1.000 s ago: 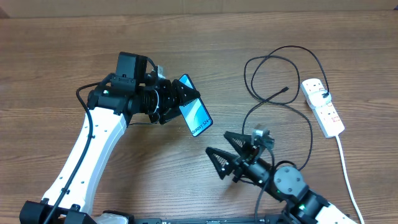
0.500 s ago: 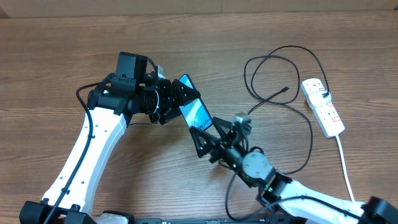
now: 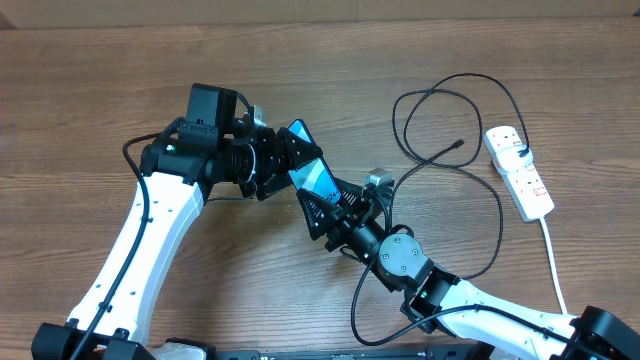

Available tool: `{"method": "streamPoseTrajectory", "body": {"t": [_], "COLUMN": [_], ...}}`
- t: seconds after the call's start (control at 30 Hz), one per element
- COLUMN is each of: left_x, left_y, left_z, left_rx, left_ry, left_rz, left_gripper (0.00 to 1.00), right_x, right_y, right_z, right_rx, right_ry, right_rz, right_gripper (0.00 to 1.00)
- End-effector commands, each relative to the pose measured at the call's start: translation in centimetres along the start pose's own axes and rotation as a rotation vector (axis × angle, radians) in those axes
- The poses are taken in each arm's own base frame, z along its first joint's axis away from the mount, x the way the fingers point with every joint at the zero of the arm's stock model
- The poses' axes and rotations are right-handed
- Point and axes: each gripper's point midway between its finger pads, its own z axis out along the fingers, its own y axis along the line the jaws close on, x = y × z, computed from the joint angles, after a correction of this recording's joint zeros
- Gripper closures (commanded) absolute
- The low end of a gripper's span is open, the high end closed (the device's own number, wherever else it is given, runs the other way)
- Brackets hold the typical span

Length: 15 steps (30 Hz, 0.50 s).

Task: Plug charger to phone and switch on socket
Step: 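Grasp the phone's edge with the right gripper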

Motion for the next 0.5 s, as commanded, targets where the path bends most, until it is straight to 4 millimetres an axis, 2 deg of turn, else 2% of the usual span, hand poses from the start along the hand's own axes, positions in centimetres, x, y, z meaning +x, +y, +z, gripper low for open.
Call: {"method": "streamPoseTrajectory", "body": {"t": [0.0, 0.47], "left_x": [0.1, 0.6], "left_y": [-1.9, -2.1], "left_z": [-1.4, -1.1], "left_rx": [0.058, 0.057], "left_ry": [-0.013, 0.000], "left_rz": [0.020, 0.026], "left_gripper": [0.81, 0.81], "right_x": [-0.8, -1.1], "right_y": [0.7, 1.8], "right_z": [0.5, 0.9], "right_rx": [-0.009, -0.043], "right_ry": [-0.024, -0.023], "right_rz": [-0.001, 0.003], "right_gripper": [0.30, 0.41]}}
